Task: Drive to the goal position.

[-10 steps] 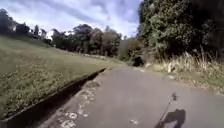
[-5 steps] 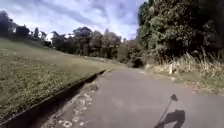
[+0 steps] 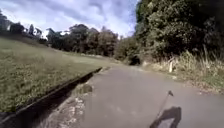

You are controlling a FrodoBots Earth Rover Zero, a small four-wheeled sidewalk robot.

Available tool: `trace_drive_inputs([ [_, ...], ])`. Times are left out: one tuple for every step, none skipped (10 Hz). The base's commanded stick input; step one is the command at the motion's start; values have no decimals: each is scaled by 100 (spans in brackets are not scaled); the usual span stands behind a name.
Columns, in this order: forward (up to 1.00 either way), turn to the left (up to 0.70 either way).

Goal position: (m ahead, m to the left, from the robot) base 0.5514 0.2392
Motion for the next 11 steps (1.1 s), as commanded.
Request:
trace_drive_inputs([
  [70, -2],
  [70, -2],
  [70, -1],
  [70, -1],
  [70, 0],
  [70, 0],
  [70, 0],
  [70, 0],
  [70, 0],
  [70, 0],
  [70, 0],
])
